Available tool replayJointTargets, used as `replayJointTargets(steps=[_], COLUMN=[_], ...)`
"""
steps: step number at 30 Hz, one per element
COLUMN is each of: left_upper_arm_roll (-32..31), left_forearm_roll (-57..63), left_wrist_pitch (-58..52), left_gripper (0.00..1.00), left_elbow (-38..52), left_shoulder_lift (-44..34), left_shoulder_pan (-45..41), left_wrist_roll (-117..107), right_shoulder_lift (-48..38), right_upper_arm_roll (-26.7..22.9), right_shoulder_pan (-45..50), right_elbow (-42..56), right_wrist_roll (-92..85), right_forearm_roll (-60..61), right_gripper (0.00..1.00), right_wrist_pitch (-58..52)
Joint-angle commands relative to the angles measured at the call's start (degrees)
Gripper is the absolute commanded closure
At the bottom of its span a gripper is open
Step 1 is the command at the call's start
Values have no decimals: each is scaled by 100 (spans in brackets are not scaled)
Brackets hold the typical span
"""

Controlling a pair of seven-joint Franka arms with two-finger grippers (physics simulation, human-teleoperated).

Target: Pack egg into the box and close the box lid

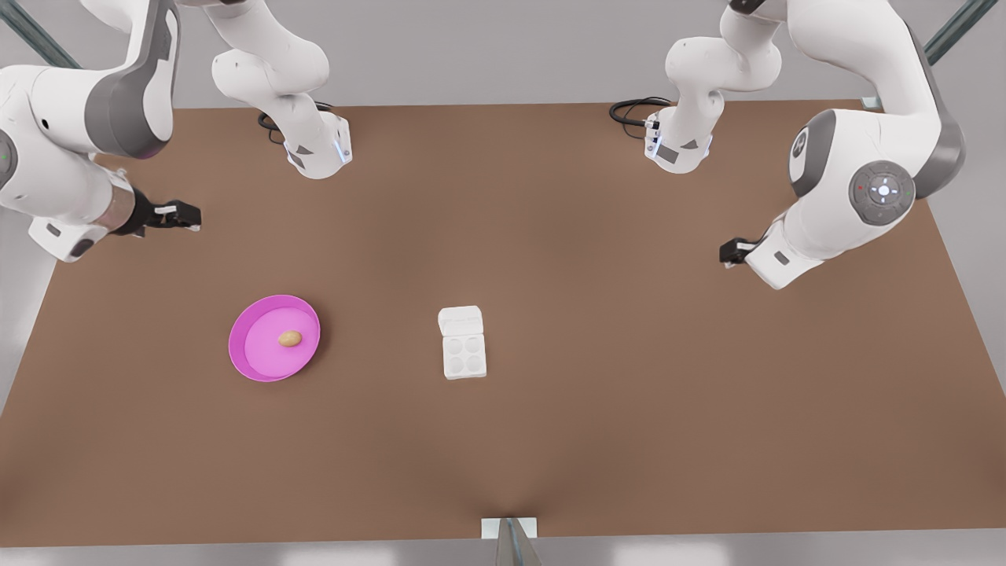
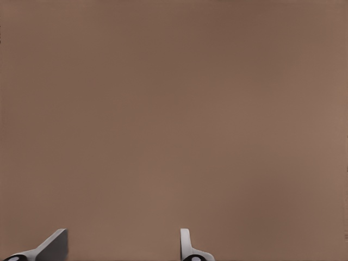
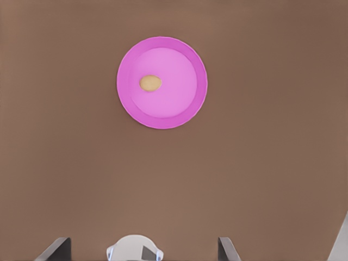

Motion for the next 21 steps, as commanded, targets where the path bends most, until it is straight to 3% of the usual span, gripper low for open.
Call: replayJointTargets(steps=[1,3,5,14,18,21], left_upper_arm_roll=[2,2,2,-15,-15,-15], left_forearm_roll=[-9,-9,-52,-140,-140,-132], left_wrist_pitch=[351,351,377,368,377,377], left_gripper=[0,0,0,0,0,0], left_elbow=[3,-32,-103,-85,-85,-85], left_shoulder_lift=[-10,-2,7,464,464,526], left_shoulder_pan=[-11,-11,-20,7,7,-2], left_wrist_roll=[-74,-82,-109,-65,-56,-65], right_shoulder_lift=[1,578,1538,1609,1609,1943], right_upper_arm_roll=[-12,-12,-12,-3,6,6], right_shoulder_pan=[182,200,130,-11,-29,-46], right_elbow=[-5,21,-110,-2131,-2747,-2826], right_wrist_roll=[-305,-864,-2569,-7907,-8961,-10781], right_forearm_roll=[-19,52,43,-63,51,860], right_gripper=[0,0,0,0,0,0], right_wrist_pitch=[809,880,1625,5159,5793,5916])
